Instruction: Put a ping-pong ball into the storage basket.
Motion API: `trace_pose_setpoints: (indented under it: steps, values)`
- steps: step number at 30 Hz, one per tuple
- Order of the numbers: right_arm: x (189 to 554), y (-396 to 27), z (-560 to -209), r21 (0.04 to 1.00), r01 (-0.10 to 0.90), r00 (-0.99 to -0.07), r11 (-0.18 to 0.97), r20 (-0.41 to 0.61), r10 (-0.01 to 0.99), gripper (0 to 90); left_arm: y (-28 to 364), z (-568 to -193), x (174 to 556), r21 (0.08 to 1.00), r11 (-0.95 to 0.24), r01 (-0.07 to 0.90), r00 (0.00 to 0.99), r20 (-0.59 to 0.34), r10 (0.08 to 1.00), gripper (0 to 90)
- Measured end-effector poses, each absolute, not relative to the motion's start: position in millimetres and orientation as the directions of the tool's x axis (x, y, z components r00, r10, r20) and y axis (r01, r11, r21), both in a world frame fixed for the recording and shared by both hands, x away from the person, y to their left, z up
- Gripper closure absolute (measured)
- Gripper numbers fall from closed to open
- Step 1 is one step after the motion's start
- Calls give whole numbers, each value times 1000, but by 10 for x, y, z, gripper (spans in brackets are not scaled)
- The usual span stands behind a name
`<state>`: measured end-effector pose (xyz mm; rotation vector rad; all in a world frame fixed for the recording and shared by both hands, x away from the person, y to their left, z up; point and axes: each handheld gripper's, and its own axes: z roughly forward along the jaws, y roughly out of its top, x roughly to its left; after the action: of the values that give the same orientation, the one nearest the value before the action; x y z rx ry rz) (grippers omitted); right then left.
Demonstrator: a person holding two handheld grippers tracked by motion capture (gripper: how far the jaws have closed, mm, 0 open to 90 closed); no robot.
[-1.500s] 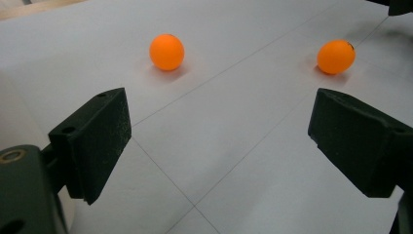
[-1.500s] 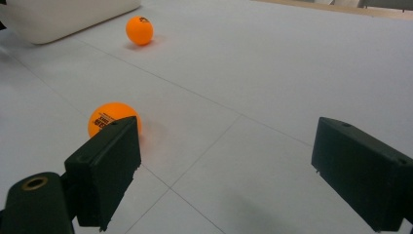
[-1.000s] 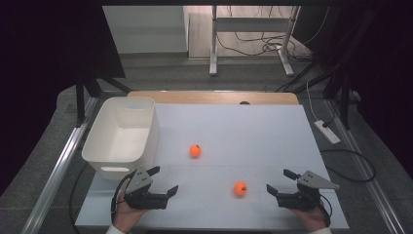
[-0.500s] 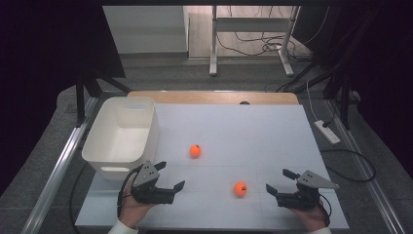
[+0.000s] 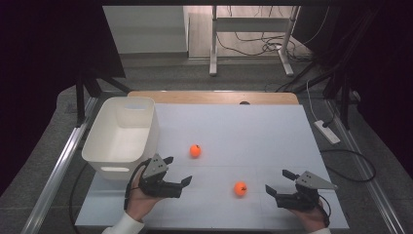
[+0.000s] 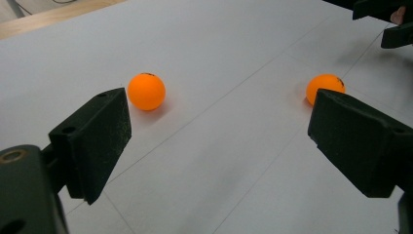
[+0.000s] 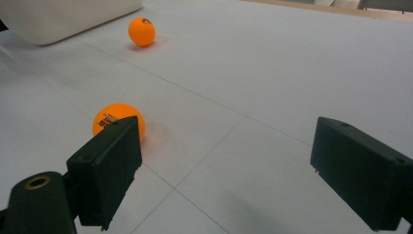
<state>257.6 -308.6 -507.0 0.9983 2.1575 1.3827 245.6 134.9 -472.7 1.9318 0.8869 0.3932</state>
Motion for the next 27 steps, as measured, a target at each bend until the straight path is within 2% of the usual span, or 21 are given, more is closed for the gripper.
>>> trace_pose_setpoints:
  steps: [27]
  values:
    - [2596,-3048,-5098,893,355,-677,275,42,735,116,1120,-4696,2788,814,-325,482,669,-103,736,99]
